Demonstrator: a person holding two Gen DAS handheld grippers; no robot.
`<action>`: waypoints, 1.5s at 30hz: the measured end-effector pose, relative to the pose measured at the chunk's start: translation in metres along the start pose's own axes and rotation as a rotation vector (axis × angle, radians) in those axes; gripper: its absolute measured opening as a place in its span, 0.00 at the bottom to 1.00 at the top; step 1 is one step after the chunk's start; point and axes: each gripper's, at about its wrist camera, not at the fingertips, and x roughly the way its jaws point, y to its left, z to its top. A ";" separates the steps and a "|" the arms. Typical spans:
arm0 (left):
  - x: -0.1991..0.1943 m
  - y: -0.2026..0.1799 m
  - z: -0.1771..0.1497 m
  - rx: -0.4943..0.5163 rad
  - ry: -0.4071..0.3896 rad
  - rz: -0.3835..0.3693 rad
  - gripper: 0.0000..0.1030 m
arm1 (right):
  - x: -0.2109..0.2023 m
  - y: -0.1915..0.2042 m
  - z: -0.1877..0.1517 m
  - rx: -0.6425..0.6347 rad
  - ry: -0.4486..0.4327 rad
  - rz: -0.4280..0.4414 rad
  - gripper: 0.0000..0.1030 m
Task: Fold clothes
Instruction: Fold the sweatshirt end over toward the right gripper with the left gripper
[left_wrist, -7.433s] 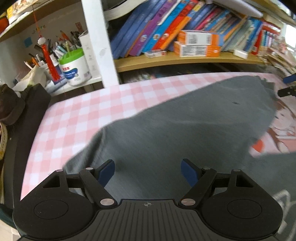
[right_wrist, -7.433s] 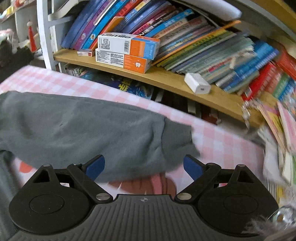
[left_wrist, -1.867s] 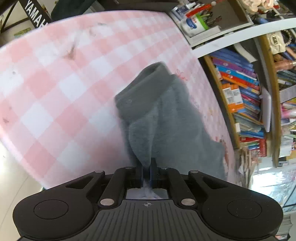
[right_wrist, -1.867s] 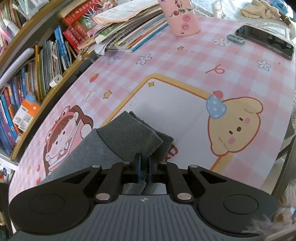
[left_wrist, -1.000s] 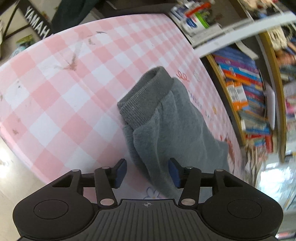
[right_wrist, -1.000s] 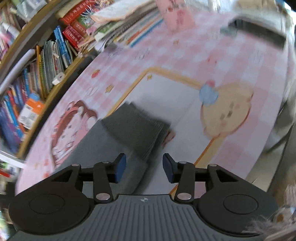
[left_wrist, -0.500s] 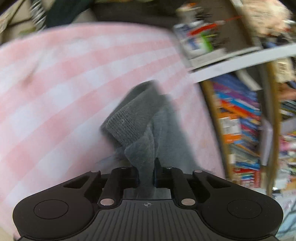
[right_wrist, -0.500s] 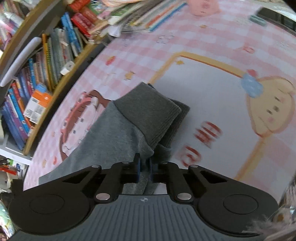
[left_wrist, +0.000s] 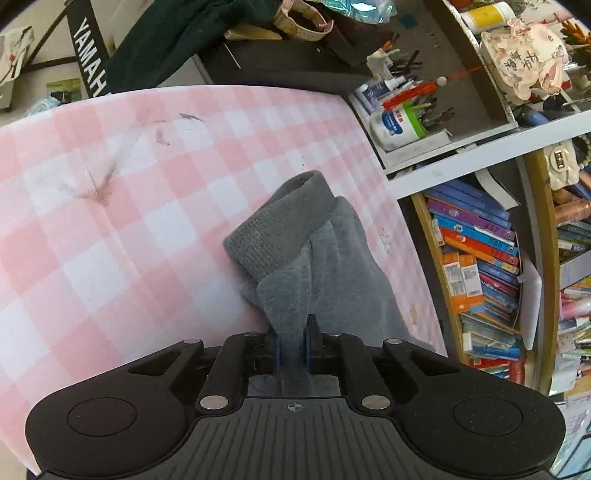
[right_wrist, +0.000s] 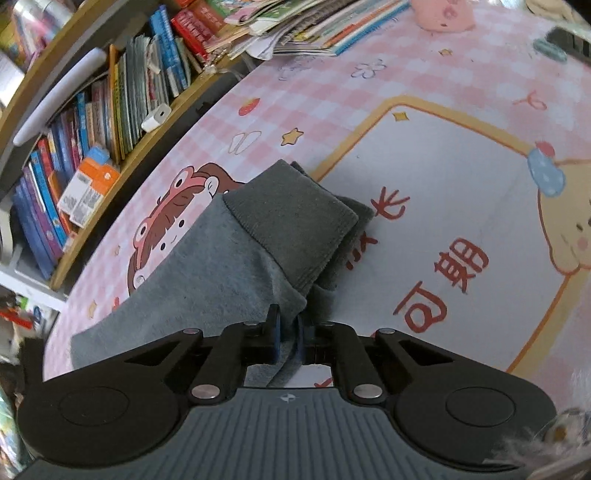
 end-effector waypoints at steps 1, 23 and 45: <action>0.001 -0.001 0.000 0.006 0.003 0.002 0.11 | 0.001 0.002 0.000 -0.010 -0.002 -0.006 0.08; 0.007 0.005 0.004 0.040 0.054 0.010 0.19 | 0.002 0.021 0.001 -0.150 -0.048 -0.088 0.12; 0.008 0.013 0.005 0.024 0.068 -0.055 0.21 | -0.010 0.145 -0.082 -0.769 -0.099 -0.047 0.62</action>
